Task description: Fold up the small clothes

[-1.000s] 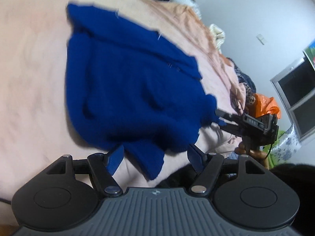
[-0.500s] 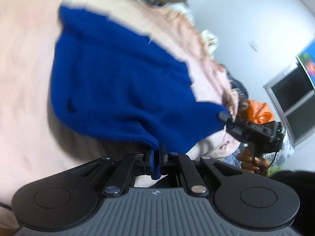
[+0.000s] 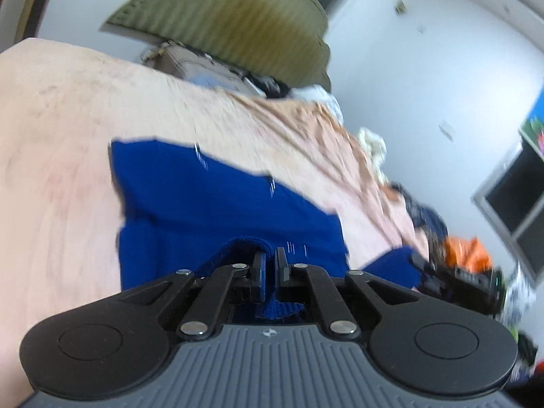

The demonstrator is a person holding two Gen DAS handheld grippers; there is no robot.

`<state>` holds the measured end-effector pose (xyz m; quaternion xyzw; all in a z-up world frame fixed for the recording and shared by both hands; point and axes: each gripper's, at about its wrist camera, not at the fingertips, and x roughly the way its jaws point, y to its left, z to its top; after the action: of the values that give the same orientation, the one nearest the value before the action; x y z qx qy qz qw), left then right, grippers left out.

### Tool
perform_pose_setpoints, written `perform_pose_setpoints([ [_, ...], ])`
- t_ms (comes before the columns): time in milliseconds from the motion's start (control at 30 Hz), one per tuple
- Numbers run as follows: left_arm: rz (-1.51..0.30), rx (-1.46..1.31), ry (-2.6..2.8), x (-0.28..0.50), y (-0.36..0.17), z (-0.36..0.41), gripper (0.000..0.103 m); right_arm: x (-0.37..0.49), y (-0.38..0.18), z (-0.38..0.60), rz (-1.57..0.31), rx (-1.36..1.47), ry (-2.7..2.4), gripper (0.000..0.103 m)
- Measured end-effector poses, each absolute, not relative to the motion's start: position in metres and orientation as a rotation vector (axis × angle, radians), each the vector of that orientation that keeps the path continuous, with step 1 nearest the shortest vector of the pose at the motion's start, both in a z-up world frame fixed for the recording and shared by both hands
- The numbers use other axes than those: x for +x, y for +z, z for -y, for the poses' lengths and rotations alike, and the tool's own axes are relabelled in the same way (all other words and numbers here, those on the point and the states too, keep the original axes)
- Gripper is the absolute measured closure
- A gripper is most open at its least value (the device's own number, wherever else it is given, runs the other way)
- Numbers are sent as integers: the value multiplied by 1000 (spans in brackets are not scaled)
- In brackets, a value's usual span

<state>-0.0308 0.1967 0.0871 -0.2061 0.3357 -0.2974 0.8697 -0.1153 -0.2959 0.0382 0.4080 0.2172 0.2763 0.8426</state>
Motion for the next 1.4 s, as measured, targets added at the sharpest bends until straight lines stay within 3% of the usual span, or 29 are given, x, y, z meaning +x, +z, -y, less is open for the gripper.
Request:
perform_pose_setpoints([
  [200,-646,-429,-525,37,98,-187,98,-55,33,306,-387,992,521,89],
  [600,-631,-287,-317,171,70,-144,98,68,-14,316,-478,1094,330,88],
  [633,-630,-231,-279,186,61,-136,98,81,-18,316,-491,1095,313,83],
  [733,-651,-87,-109,214,37,-125,98,108,-31,321,-543,1059,197,51],
  [833,-758,-145,-88,227,19,-136,98,108,-28,326,-505,985,100,51],
  [1000,-753,-135,-83,204,19,-148,94,97,-12,324,-482,818,100,41],
  [1100,-755,-111,-142,184,23,-149,86,107,-11,320,-541,753,145,32],
  [1167,-737,-83,-181,170,27,-147,71,114,-13,310,-611,660,176,29],
  [1233,-688,-18,-243,156,33,-142,43,127,-12,290,-684,498,185,28],
  [1267,-652,39,-259,150,36,-134,34,128,-12,277,-701,379,176,28],
  [1400,-571,342,-269,143,32,-87,24,150,-13,235,-688,-93,2,24],
])
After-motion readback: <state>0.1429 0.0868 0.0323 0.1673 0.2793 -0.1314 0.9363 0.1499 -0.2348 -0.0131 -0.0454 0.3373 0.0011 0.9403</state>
